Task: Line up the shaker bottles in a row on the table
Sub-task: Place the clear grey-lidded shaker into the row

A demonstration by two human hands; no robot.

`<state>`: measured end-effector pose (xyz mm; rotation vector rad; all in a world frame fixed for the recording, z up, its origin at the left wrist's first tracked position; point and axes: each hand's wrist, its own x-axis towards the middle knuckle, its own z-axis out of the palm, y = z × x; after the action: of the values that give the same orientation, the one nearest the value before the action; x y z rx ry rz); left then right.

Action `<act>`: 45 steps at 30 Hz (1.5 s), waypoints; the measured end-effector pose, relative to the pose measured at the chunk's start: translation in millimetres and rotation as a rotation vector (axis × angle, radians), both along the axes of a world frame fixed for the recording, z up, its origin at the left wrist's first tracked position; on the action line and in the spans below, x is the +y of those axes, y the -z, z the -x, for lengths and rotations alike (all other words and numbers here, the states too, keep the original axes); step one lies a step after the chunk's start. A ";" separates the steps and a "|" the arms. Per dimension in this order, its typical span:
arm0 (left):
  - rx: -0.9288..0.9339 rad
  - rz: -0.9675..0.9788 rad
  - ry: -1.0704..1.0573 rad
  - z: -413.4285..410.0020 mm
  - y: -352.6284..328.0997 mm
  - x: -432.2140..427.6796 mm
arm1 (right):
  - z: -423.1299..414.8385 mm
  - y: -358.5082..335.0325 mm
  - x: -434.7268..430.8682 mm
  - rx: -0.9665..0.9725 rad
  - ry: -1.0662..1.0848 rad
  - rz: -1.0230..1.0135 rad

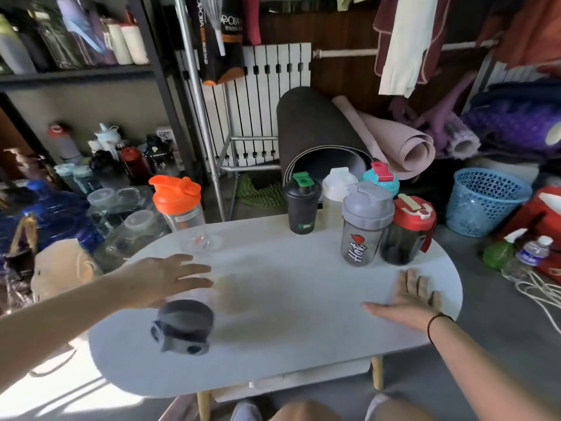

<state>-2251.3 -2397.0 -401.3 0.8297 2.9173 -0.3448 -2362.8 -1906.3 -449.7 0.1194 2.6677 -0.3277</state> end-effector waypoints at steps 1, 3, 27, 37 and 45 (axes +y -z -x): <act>0.007 -0.108 -0.049 8.3 -9.6 16.0 | 0.2 1.1 0.3 0.004 0.004 0.001; 0.033 -0.200 -0.151 26.7 -14.8 42.4 | -0.3 2.3 0.6 0.016 0.013 0.012; -0.069 -1.318 -0.876 130.3 5.2 260.8 | 1.7 11.6 7.6 0.050 -0.038 0.000; -0.032 -1.262 -0.907 127.1 9.5 271.9 | 0.4 11.4 9.0 0.063 -0.053 0.017; 0.043 -1.318 -0.976 117.2 13.8 276.5 | 1.0 13.1 8.8 0.068 -0.064 -0.011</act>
<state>-2368.5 -2120.5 -415.1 -0.6920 2.8059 1.6714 -2363.8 -1897.5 -462.8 0.0262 2.7336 -0.3021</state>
